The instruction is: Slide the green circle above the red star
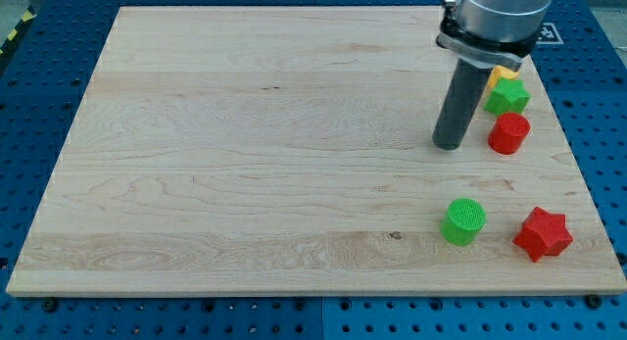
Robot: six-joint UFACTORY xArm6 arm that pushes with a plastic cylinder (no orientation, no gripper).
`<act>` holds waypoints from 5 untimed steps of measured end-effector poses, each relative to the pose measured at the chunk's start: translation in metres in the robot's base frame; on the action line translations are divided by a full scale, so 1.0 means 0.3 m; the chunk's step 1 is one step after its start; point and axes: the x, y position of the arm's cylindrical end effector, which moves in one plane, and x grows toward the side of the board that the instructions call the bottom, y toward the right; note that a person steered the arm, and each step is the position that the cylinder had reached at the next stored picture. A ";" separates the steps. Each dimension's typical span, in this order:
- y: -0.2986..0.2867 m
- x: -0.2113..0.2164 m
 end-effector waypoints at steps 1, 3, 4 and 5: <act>0.080 0.000; 0.094 0.000; -0.077 0.064; -0.270 0.196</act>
